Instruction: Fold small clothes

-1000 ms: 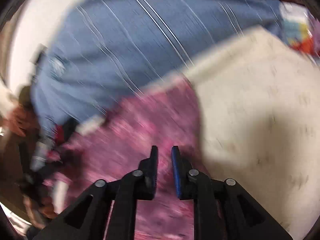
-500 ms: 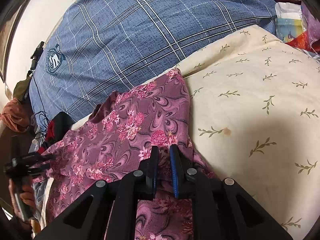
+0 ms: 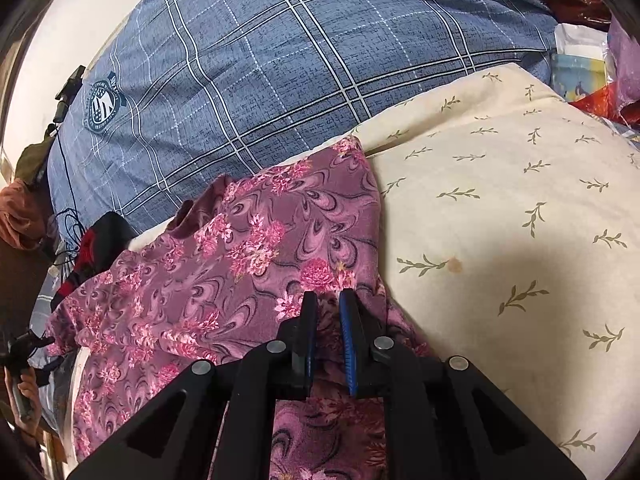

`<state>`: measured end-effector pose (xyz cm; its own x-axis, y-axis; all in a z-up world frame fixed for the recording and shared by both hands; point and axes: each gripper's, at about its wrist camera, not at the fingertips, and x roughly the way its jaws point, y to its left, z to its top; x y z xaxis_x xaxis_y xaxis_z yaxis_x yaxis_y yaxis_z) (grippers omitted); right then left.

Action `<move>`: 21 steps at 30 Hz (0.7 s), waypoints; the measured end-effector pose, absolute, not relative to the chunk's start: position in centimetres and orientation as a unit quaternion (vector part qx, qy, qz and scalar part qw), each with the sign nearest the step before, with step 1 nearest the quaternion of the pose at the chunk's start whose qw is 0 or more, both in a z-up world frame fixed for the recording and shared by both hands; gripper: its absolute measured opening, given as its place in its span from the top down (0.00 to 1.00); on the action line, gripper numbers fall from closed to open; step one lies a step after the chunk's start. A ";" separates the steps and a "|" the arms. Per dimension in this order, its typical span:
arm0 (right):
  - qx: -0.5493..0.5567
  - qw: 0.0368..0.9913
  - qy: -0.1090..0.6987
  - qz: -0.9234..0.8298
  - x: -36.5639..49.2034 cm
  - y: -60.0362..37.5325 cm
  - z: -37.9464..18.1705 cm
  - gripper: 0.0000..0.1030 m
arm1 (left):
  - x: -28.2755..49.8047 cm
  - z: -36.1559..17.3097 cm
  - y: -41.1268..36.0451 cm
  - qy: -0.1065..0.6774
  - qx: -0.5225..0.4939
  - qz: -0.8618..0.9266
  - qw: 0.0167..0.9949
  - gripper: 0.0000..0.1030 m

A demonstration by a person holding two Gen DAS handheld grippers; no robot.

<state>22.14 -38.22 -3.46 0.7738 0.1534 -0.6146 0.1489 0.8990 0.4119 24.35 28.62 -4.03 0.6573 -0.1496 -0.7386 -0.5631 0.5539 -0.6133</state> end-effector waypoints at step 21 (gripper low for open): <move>0.243 0.912 0.330 0.012 22.0 -38.7 -3.5 0.87 | 23.6 7.7 19.0 0.294 -0.353 -0.006 0.888 0.97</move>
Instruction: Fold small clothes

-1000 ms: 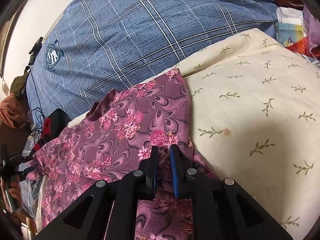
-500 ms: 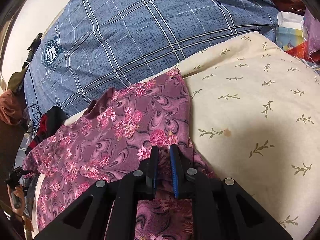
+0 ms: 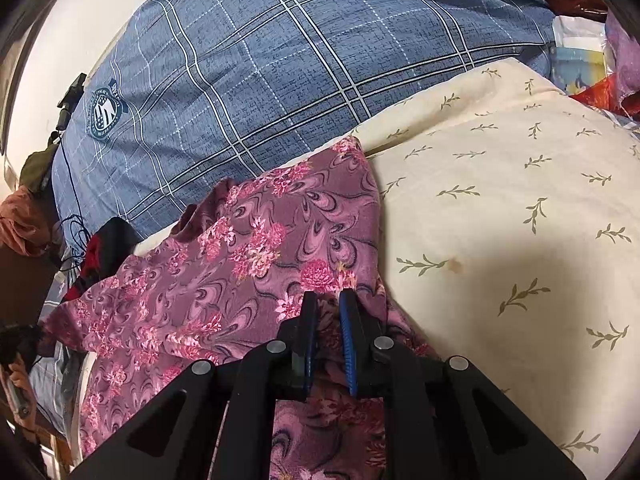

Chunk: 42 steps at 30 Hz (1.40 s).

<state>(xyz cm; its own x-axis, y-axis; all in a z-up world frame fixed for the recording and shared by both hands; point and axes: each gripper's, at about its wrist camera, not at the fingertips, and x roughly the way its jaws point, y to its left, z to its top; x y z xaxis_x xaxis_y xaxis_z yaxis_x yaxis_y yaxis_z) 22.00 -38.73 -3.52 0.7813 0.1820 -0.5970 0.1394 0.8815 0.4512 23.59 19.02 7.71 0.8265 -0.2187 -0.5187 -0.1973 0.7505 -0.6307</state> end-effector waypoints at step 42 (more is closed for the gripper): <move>-0.151 0.923 0.323 0.144 26.2 -13.7 2.2 0.25 | 23.1 1.4 4.6 0.434 -0.271 -0.098 0.854 0.36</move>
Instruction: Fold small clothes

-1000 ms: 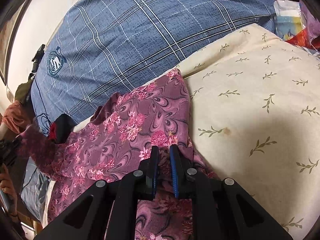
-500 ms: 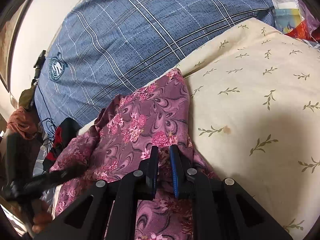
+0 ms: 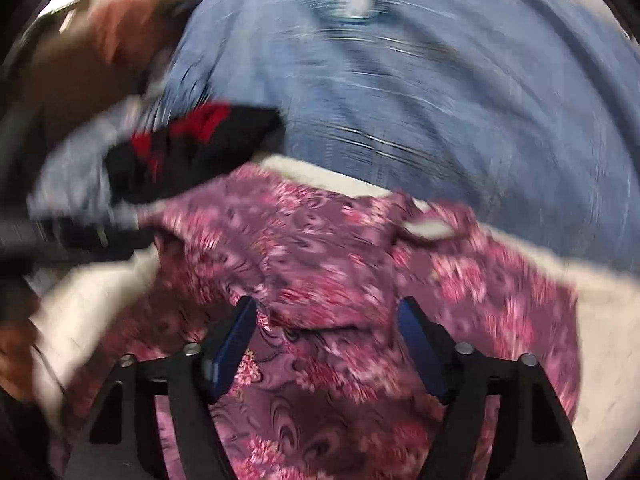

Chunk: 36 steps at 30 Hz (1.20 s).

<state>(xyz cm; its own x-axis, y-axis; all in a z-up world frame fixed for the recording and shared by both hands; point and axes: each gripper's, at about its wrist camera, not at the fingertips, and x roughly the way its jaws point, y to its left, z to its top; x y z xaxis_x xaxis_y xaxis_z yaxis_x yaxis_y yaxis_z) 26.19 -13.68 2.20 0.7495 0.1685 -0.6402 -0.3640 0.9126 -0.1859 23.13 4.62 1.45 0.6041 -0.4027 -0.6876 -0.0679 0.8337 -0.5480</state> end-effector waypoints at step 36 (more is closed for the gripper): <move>0.510 0.813 0.281 0.017 24.4 -43.6 -2.9 0.24 | 29.9 -2.4 0.4 0.511 -0.328 -0.085 0.790 0.36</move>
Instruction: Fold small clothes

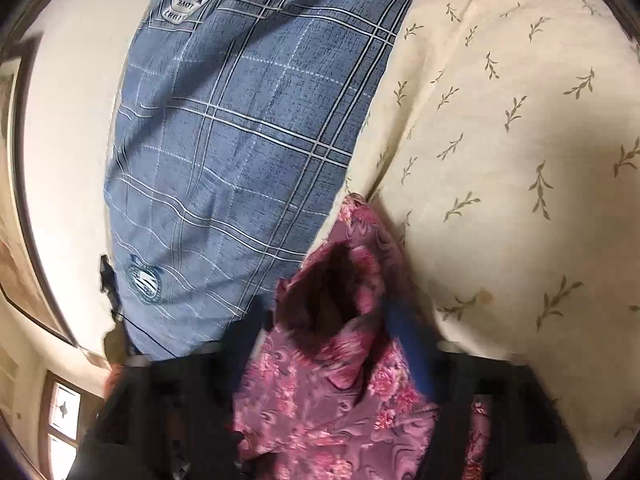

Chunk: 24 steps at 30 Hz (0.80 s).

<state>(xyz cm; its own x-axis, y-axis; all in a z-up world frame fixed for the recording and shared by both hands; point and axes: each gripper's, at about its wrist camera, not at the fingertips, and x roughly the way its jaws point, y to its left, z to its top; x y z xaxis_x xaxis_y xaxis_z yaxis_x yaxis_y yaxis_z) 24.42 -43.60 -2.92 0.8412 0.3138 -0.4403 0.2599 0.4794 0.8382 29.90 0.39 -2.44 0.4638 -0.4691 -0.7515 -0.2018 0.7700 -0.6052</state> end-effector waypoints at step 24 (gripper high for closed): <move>0.345 0.893 0.286 0.021 24.6 -42.3 3.0 0.76 | 26.9 6.5 -0.9 0.430 -0.192 -0.157 0.868 0.41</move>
